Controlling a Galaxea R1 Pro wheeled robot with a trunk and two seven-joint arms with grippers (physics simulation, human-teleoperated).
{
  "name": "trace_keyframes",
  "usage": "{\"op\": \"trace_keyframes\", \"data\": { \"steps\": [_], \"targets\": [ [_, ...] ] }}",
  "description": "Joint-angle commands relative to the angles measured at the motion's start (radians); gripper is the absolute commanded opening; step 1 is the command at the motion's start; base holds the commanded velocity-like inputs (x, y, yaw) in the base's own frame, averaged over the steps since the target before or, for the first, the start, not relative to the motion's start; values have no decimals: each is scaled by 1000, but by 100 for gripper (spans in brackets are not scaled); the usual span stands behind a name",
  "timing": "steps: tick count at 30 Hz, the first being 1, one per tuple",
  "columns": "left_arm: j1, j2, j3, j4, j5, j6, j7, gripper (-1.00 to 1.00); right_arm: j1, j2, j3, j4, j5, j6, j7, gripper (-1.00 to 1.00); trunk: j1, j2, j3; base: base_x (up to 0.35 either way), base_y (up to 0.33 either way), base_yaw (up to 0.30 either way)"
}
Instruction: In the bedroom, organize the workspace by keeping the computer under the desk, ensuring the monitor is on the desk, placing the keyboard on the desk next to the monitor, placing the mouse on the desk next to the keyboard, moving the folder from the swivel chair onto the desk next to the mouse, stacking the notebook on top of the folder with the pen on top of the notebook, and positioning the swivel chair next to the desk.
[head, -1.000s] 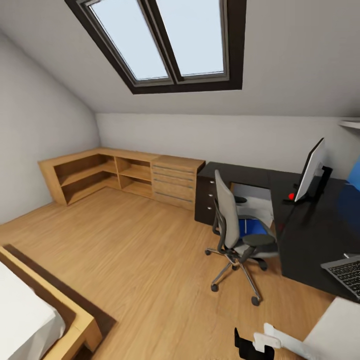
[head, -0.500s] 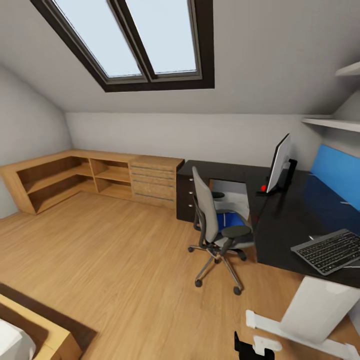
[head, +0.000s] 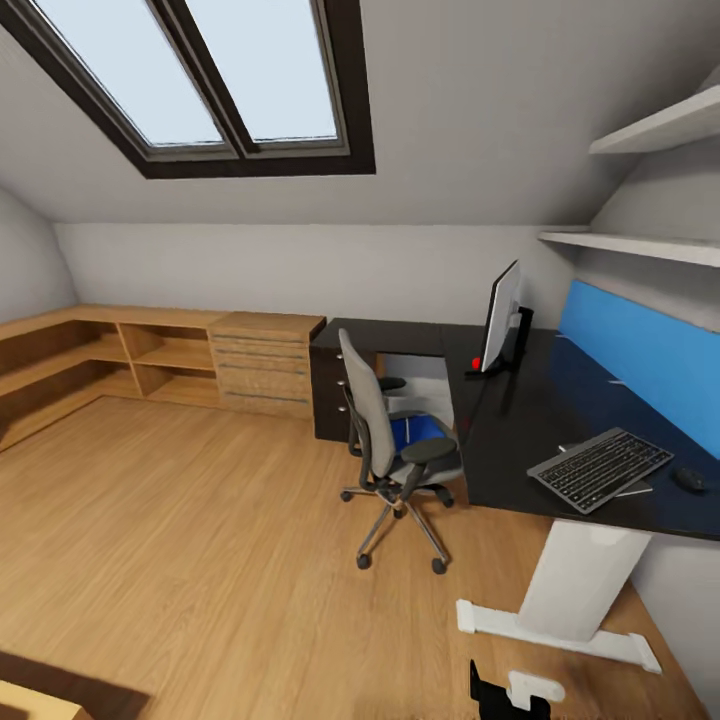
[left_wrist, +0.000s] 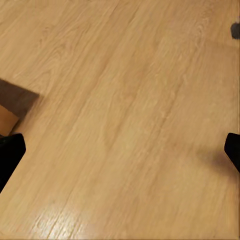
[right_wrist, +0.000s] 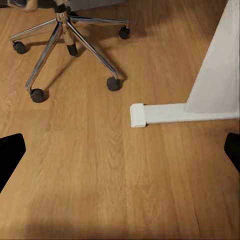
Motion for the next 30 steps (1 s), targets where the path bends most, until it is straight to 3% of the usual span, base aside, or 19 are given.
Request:
{"op": "trace_keyframes", "data": {
  "steps": [1,6,8,9,11,12,13,16,18,19,22,24,29,30],
  "targets": [
    [0,0,1,0,3,-4,0,100,-1,1,-3,1,-2,-4,0,100,4,-8,-4,0,0,-298],
    [0,-3,-1,-13,11,8,-1,100,-1,3,-2,1,-4,-5,-1,100,23,-43,-18,0,0,-138],
    [0,-24,-2,-87,17,40,-1,100,-1,6,-3,-10,-8,0,-2,100,31,-57,-25,0,0,-10],
    [0,-84,-5,-355,21,318,82,100,-30,36,-4,-110,-11,58,-8,100,35,-64,-28,0,0,-1],
    [-1,-84,-9,-531,21,528,122,100,-83,44,-4,-178,-12,201,-13,100,42,-78,-34,0,0,0],
    [-2,-84,-10,-572,22,578,127,100,-101,46,-4,-192,-12,245,-17,100,46,-85,-37,0,0,0],
    [-13,-84,-11,-651,24,664,135,100,-150,48,-4,-216,-12,352,-34,100,50,-92,-40,0,0,0],
    [-55,-84,-12,-752,39,764,143,100,-247,52,-4,-242,-12,535,-69,100,61,-113,-50,0,0,0],
    [-80,-84,-11,-796,68,799,145,100,-292,57,-4,-251,-12,625,-82,100,69,-127,-56,0,0,0],
    [-93,-84,-8,-829,109,817,145,100,-315,64,-2,-256,-10,677,-90,100,73,-134,-59,0,0,0],
    [-102,-84,-8,-851,157,828,146,100,-332,83,-2,-253,-8,711,-95,100,84,-155,-68,0,0,0],
    [-104,-84,-8,-858,170,831,146,100,-336,105,-4,-251,-6,716,-97,100,92,-169,-75,0,0,0],
    [-107,-84,-10,-865,179,826,146,100,-337,119,-8,-252,-10,696,-93,100,100,-183,-81,0,0,0],
    [-107,-84,-47,-866,180,825,147,100,-336,120,-7,-249,-8,682,-91,100,104,-190,-84,0,0,0]
  ]
}}
